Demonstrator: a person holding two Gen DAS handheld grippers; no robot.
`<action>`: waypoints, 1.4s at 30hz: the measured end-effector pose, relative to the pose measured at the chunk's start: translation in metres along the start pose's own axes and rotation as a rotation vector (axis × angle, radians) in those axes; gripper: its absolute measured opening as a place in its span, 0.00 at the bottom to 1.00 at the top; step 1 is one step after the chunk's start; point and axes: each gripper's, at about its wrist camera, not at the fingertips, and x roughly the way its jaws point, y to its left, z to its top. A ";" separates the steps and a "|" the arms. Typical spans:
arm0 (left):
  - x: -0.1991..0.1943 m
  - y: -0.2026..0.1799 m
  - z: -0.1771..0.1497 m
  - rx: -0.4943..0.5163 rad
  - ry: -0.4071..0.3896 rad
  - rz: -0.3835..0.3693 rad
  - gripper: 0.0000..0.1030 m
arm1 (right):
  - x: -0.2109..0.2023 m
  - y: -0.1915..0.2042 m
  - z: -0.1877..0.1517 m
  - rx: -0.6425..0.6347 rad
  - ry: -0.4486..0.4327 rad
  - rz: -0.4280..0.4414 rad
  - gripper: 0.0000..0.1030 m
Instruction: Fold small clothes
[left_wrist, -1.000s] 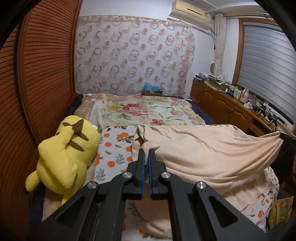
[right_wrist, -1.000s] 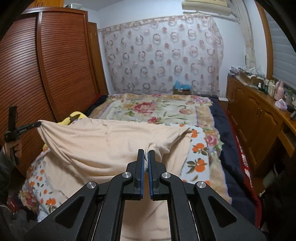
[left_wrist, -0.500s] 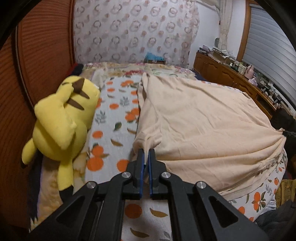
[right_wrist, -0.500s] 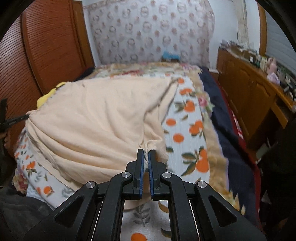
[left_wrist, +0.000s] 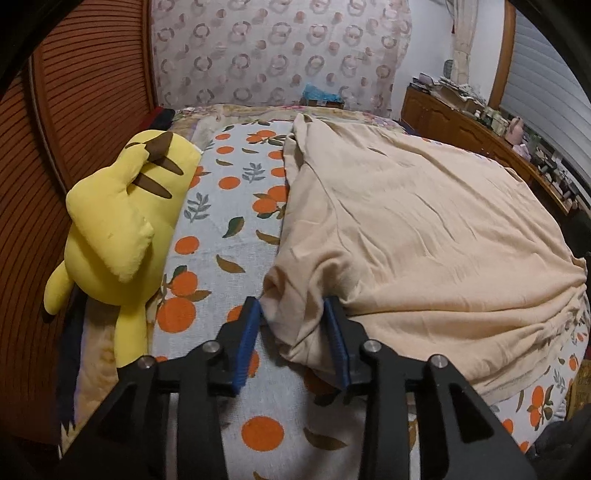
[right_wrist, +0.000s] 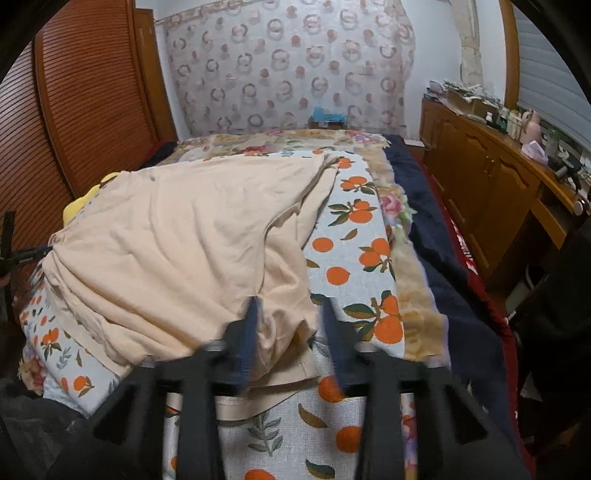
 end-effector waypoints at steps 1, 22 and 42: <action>0.000 0.001 0.001 -0.004 0.000 -0.001 0.36 | 0.001 0.001 0.000 -0.002 -0.002 0.003 0.49; 0.001 -0.010 0.006 0.011 0.009 -0.032 0.41 | 0.063 0.050 0.008 -0.071 0.027 0.068 0.50; 0.013 -0.007 0.012 0.003 0.014 0.023 0.59 | 0.070 0.050 0.004 -0.072 0.046 0.080 0.54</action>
